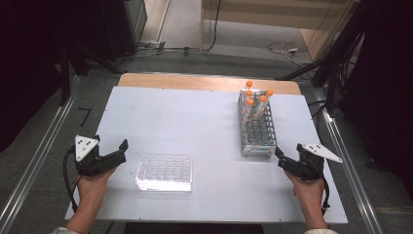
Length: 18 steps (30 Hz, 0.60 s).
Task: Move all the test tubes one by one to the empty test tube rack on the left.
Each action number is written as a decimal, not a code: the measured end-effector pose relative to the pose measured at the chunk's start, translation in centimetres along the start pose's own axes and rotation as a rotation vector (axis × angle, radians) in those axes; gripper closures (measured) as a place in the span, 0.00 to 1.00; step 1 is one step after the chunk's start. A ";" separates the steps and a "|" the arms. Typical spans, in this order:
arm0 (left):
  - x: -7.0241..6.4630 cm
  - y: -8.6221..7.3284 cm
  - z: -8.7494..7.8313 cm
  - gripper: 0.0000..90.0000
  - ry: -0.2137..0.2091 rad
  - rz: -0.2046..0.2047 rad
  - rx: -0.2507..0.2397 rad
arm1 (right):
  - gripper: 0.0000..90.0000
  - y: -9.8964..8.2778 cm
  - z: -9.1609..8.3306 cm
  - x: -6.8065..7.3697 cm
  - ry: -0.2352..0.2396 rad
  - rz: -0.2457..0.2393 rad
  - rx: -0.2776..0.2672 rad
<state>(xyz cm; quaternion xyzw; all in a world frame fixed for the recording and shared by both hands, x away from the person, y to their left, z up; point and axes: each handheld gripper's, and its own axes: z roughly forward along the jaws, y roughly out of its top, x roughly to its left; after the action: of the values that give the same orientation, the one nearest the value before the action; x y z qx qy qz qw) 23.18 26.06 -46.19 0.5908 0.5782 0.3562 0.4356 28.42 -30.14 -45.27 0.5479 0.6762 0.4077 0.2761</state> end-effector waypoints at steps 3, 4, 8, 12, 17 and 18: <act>0.0 0.0 -0.1 0.08 -0.001 -0.001 0.001 | 0.18 0.3 0.2 0.2 0.005 -0.002 -0.004; 0.0 0.0 -0.1 0.08 -0.001 0.000 0.000 | 0.18 0.4 0.3 0.4 0.008 -0.003 -0.005; 0.0 0.0 -0.1 0.08 0.001 0.000 0.001 | 0.18 0.9 0.7 0.8 0.017 -0.012 -0.009; 0.0 0.0 -0.1 0.08 -0.001 0.002 0.002 | 0.18 1.3 1.1 1.2 0.021 -0.020 -0.007; 0.1 0.0 0.0 0.08 -0.001 0.002 0.002 | 0.18 1.9 1.8 1.7 0.023 -0.031 -0.009; 0.1 0.0 0.0 0.08 -0.001 0.002 0.002 | 0.18 2.0 2.0 1.8 0.023 -0.033 -0.010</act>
<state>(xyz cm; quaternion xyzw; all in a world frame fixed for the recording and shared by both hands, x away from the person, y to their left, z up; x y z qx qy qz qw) 23.14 26.15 -46.18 0.5918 0.5779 0.3560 0.4349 30.62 -27.83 -44.43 0.5304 0.6864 0.4127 0.2777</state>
